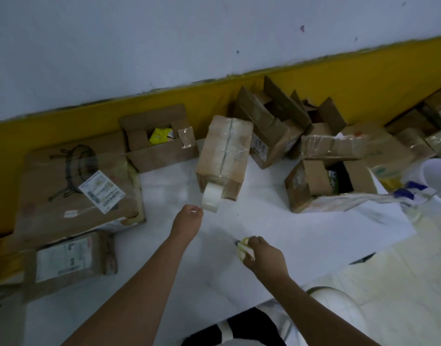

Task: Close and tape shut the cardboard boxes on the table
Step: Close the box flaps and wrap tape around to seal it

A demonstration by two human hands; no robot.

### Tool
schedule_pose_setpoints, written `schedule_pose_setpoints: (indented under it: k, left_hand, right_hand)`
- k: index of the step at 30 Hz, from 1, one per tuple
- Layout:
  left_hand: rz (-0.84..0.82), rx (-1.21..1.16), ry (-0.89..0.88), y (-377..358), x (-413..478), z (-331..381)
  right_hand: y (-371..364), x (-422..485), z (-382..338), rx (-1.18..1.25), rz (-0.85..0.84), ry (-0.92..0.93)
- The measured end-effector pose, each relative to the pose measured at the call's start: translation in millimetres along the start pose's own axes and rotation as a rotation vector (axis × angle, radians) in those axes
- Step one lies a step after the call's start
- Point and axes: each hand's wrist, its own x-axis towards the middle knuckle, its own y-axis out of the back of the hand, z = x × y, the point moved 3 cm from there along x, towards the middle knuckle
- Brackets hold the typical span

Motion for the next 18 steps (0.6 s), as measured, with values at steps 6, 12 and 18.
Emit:
schedule_pose_setpoints:
  k: [6, 12, 18]
  left_hand:
    - [0.026, -0.032, 0.01, 5.4, 7.8, 41.7]
    - [-0.061, -0.25, -0.009, -13.9, 18.2, 63.1]
    - [-0.113, -0.394, 0.015, -29.8, 35.6, 55.1]
  right_hand:
    - [64.8, 33.6, 16.0, 0.471, 0.072, -0.065]
    - [103.4, 73.1, 2.5, 0.297, -0.143, 0.08]
    - [120.8, 101.7, -0.3, 0.318, -0.448, -0.084]
